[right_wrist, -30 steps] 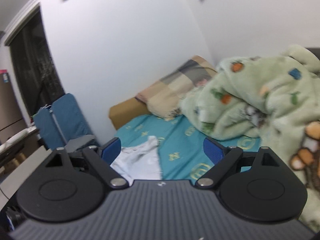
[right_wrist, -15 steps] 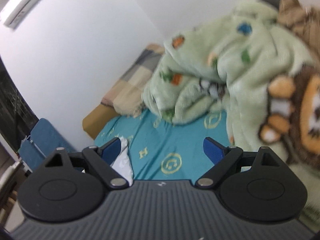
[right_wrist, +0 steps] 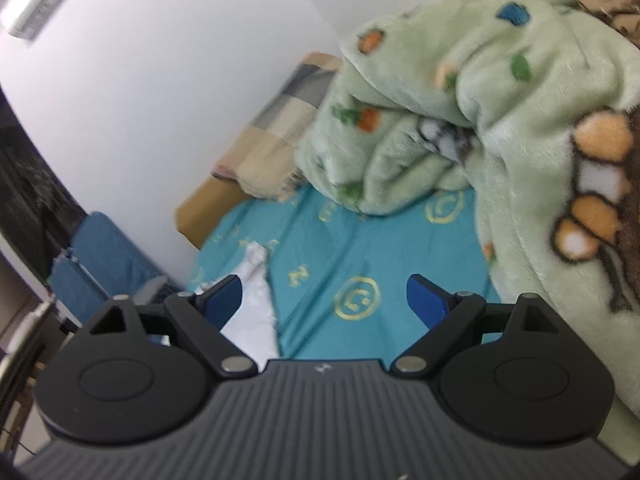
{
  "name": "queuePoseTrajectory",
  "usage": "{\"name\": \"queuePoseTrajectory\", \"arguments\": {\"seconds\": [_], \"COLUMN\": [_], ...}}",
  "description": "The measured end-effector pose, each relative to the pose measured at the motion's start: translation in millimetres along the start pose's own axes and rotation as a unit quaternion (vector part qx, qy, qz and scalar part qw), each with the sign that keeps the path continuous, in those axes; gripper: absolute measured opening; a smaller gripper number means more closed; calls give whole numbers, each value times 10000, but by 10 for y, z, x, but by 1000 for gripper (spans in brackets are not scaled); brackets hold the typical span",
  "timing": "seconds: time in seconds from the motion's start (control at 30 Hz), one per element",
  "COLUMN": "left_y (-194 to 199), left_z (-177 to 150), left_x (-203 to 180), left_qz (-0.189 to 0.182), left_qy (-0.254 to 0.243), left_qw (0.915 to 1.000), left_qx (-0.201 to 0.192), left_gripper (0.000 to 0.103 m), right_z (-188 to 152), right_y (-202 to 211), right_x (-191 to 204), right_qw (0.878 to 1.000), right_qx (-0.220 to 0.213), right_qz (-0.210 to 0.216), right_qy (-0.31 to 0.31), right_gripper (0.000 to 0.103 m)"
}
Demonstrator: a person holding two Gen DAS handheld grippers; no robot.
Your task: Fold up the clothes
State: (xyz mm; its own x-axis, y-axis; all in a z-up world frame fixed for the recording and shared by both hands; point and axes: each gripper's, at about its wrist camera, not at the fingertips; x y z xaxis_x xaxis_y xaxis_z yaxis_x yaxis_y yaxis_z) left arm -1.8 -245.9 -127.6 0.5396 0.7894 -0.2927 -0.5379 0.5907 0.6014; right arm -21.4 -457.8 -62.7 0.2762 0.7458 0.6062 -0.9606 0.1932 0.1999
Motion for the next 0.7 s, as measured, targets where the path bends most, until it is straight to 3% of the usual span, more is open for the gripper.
{"name": "queuePoseTrajectory", "arguments": {"seconds": [0.1, 0.23, 0.37, 0.5, 0.6, 0.67, 0.7], "left_y": [625, 1312, 1664, 1799, 1833, 1852, 1880], "left_z": [130, 70, -144, -351, -336, -284, -251], "left_x": [107, 412, 768, 1039, 1125, 1122, 1114], "left_qz": [-62, 25, 344, 757, 875, 931, 955], "left_qy": [175, 587, 911, 957, 837, 643, 526], "left_qw": [9988, 9949, 9926, 9908, 9902, 9900, 9894], "left_qx": [-460, -816, -731, -583, -693, -838, -961], "left_gripper": [1, 1, 1, 2, 21, 56, 64], "right_z": [-12, -131, -303, -497, -560, -579, -587], "right_y": [123, 198, 224, 242, 277, 305, 312], "right_x": [245, 512, 726, 962, 1055, 1086, 1097], "right_qw": [9980, 9934, 9881, 9788, 9753, 9749, 9750], "right_qx": [-190, 31, 489, 702, 734, 711, 685], "right_qz": [349, 782, 1067, 1075, 1175, 1226, 1224], "right_qy": [501, 843, 989, 1598, 1720, 1719, 1724], "right_gripper": [91, 90, 90, 90, 90, 90, 90]}}
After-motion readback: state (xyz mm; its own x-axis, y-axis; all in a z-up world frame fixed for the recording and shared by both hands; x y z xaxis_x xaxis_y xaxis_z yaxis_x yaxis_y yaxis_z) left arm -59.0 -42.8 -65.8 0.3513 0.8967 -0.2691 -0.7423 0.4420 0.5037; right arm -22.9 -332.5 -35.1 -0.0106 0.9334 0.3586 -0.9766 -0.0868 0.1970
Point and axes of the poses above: each gripper's, at about its wrist camera, not at the fingertips, and y roughly against the way its jaws point, x to its left, z to its top, and after that the axes turned 10 degrees about -x, right-handed
